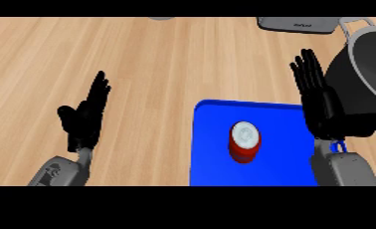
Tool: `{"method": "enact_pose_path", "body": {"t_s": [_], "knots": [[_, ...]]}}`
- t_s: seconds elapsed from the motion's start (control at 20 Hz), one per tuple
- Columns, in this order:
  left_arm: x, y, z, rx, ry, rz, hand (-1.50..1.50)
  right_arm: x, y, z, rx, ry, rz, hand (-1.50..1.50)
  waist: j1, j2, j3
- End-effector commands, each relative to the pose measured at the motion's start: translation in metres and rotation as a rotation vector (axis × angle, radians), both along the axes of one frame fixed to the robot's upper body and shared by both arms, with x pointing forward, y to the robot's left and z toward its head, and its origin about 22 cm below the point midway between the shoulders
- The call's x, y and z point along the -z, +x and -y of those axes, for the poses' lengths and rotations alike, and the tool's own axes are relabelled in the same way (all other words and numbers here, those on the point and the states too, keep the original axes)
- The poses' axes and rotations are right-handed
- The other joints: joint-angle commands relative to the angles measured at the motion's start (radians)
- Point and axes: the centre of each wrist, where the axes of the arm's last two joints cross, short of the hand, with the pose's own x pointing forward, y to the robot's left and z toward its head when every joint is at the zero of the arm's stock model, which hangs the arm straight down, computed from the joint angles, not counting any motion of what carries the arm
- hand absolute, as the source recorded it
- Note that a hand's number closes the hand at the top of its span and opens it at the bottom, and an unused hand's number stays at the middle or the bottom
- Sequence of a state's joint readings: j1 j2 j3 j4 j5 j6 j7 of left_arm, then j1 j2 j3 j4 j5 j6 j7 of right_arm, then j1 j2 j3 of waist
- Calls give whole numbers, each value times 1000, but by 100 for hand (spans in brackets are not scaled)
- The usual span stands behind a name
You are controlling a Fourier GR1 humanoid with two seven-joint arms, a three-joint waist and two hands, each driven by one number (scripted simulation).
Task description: Pick the can from the tray and place it in the pot
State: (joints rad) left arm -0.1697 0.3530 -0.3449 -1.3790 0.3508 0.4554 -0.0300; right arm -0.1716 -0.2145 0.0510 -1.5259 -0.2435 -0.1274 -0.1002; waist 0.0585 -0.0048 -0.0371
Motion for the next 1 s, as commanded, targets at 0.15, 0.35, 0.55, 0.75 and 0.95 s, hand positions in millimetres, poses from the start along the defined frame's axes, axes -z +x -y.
{"method": "enact_pose_path", "body": {"t_s": [0.15, 0.35, 0.55, 0.75, 0.95], "knots": [[-44, 26, -1, 46, 4, 152, 0, -35, 42, -62, -590, -142, 42, 150, 74, 27, 39], [-57, 31, 4, 99, 2, 182, 0, -72, 52, -56, -820, -607, 211, 150, 113, 28, 37], [-74, 38, -7, 70, 4, 180, 0, -32, 78, -45, -996, -300, 196, -150, 59, 38, 43], [-91, 43, -23, 44, -6, 193, 0, -51, 105, -38, -1138, -246, 294, -150, 37, 31, 41], [-82, 39, -32, 51, 2, 151, 0, -86, 126, -41, -1270, -371, 288, -150, 17, 26, 38]]}}
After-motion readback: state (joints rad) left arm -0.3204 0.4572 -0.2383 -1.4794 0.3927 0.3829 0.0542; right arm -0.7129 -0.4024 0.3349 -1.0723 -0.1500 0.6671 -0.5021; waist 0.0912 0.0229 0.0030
